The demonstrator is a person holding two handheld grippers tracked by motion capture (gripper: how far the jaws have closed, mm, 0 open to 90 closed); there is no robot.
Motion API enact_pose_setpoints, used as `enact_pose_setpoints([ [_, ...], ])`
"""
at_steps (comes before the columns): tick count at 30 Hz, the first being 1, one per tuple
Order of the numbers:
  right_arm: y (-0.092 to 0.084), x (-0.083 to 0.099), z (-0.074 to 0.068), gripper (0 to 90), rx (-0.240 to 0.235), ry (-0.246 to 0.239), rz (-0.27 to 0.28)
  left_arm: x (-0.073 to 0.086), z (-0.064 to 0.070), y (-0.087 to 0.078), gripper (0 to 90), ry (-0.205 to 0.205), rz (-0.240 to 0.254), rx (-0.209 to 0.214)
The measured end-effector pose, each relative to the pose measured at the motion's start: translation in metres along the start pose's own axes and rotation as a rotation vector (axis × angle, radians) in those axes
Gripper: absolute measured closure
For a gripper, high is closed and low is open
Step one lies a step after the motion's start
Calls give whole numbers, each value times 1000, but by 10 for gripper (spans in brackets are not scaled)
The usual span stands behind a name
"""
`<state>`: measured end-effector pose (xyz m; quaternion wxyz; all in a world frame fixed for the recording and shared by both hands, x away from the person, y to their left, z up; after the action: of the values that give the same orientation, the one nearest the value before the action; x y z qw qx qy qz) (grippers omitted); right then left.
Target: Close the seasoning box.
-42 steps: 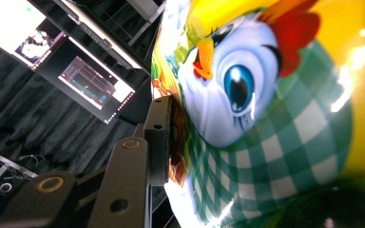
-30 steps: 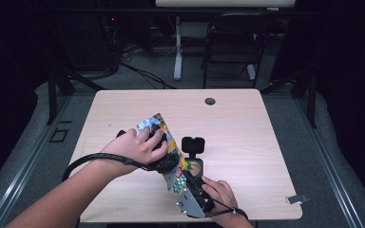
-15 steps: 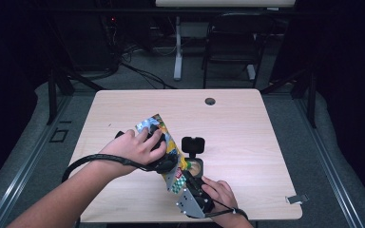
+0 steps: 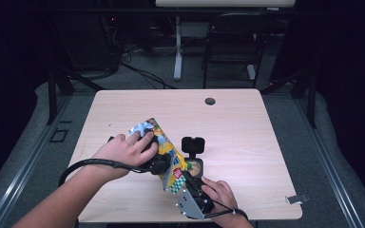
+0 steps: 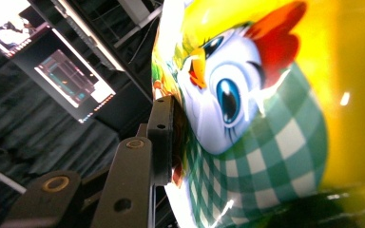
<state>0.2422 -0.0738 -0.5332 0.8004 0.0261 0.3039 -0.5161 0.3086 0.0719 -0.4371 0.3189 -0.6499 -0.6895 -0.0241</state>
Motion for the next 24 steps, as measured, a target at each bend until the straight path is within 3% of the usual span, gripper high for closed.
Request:
enact_pose_setpoints([
  [2, 0, 0, 1, 897, 2, -19, -11, 1, 4, 2, 691, -16, 4, 11],
  [24, 0, 0, -1, 896, 5, -20, -13, 6, 26, 15, 730, -158, 45, 82],
])
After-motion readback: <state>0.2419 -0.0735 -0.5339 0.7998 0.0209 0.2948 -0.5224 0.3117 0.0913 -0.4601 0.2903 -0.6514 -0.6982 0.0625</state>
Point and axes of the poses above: each handheld gripper's, and its own axes: y roughly forward along the jaws, x roughly out of its underside, z roughly to its right, the point moved 2 cm from there along y, roughly forward along the jaws, and after that the axes turned 7 degrees about -y, right-handed, at the moved point
